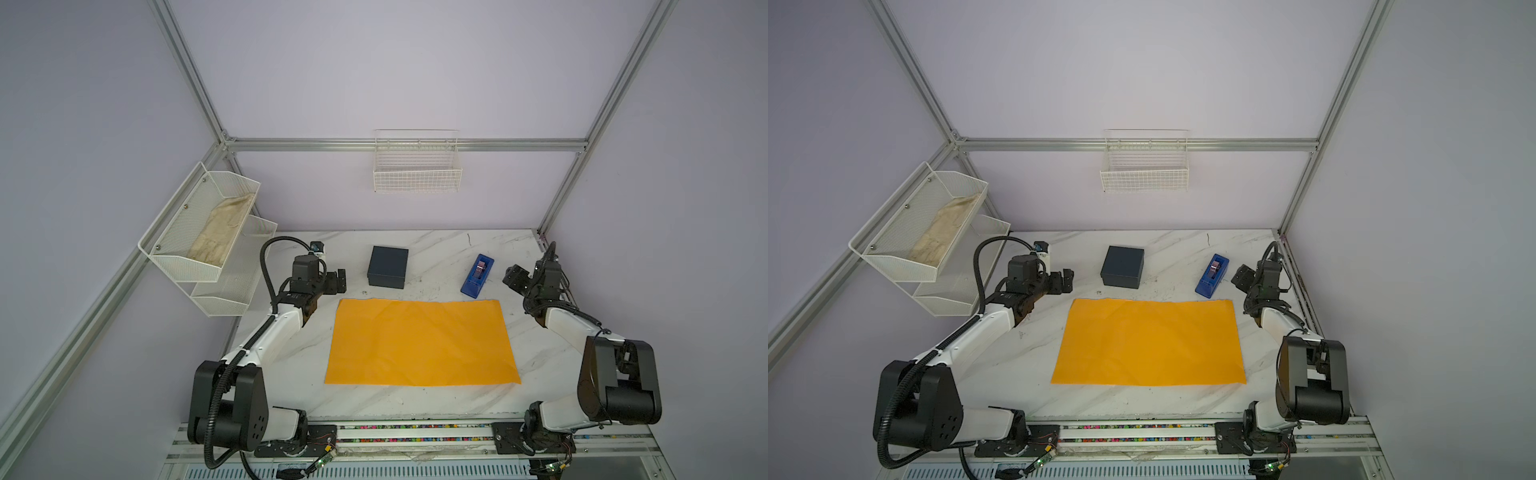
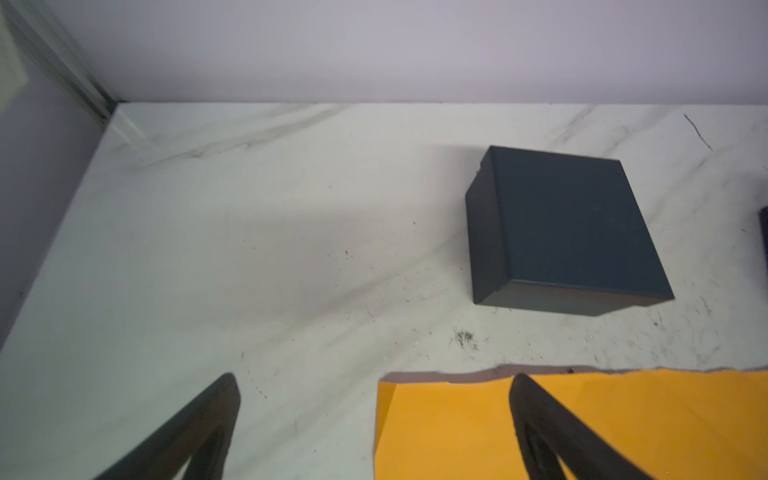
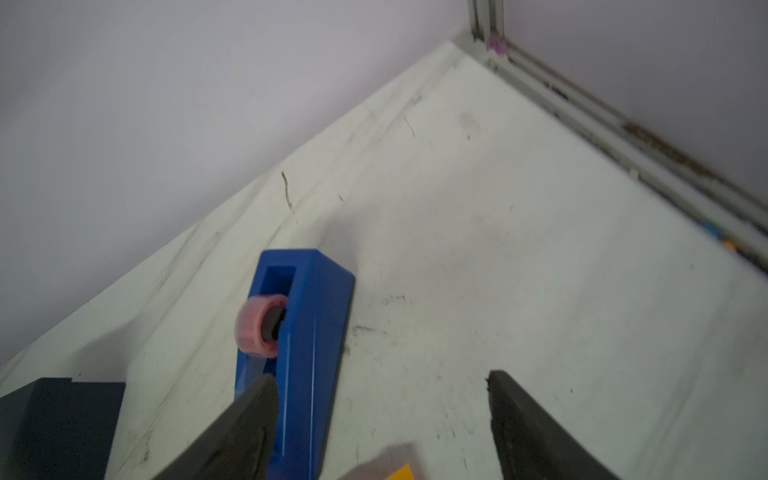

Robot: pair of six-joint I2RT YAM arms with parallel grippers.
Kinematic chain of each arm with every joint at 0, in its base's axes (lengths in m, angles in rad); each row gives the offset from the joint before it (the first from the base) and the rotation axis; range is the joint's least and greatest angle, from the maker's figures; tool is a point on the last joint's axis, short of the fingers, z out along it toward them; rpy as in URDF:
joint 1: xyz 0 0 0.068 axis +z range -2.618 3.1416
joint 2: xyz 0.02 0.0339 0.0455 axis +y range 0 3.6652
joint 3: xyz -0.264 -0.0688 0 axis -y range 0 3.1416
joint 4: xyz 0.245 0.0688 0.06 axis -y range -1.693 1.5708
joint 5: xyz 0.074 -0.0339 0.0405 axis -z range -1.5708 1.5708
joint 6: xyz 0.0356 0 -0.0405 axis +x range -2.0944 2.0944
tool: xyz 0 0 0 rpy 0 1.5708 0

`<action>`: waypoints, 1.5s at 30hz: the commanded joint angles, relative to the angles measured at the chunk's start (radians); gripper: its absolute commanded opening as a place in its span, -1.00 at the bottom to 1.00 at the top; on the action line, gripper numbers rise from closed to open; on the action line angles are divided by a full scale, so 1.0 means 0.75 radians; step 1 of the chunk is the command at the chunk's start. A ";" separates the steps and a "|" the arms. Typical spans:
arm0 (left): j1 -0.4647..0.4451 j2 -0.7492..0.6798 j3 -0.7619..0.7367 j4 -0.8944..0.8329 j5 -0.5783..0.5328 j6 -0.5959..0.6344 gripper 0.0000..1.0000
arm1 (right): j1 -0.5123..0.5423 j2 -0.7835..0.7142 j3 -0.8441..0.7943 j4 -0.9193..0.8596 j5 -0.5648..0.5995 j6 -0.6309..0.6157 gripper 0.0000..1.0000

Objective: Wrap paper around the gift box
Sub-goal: 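Move both grippers forward toward the dark navy box beyond the paper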

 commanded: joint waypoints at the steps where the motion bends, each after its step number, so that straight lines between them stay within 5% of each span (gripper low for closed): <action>1: -0.053 0.062 0.187 -0.322 0.113 0.035 0.99 | -0.016 0.029 -0.036 -0.283 -0.276 0.051 0.50; 12: -0.137 0.079 0.161 -0.349 0.099 0.082 0.99 | -0.015 0.051 -0.124 -0.489 -0.143 0.060 0.66; 17: -0.145 0.088 0.173 -0.367 0.115 0.047 0.99 | -0.003 0.057 -0.173 -0.464 -0.248 0.099 0.62; 29: -0.151 0.085 0.177 -0.350 0.136 0.035 0.99 | 0.322 -0.052 -0.191 -0.399 -0.280 0.362 0.52; 33: -0.149 0.107 0.200 -0.357 0.133 -0.004 0.99 | 0.334 -0.106 -0.128 -0.482 -0.124 0.336 0.52; 37: -0.145 0.172 0.286 -0.355 0.181 -0.090 0.99 | 0.342 -0.135 0.027 -0.564 -0.061 0.272 0.52; 45: -0.089 0.431 0.660 -0.372 0.350 -0.309 0.99 | 0.476 -0.036 0.284 -0.409 -0.301 0.316 0.49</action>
